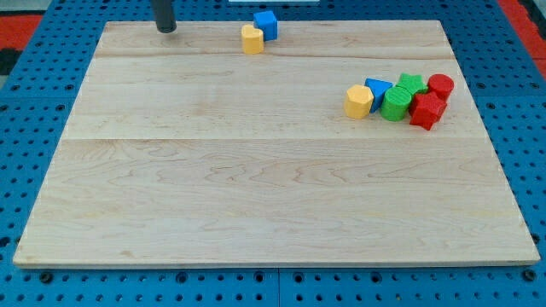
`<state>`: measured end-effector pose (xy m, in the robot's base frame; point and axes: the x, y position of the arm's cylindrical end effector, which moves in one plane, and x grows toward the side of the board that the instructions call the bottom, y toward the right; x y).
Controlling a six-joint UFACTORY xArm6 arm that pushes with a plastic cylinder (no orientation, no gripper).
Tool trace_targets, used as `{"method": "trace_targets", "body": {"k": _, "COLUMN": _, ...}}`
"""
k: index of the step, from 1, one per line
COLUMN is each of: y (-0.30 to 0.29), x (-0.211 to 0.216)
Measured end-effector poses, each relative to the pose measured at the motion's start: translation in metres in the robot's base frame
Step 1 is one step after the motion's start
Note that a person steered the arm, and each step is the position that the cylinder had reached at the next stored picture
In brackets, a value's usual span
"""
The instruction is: Push the blue cube towards the top right
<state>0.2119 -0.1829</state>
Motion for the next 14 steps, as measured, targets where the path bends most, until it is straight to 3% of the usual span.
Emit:
{"method": "trace_targets", "body": {"k": 2, "y": 0.006, "x": 0.041}}
{"method": "trace_targets", "body": {"k": 6, "y": 0.089, "x": 0.045}}
{"method": "trace_targets", "body": {"k": 7, "y": 0.101, "x": 0.042}}
{"method": "trace_targets", "body": {"k": 9, "y": 0.108, "x": -0.004}}
{"method": "trace_targets", "body": {"k": 14, "y": 0.198, "x": -0.017}}
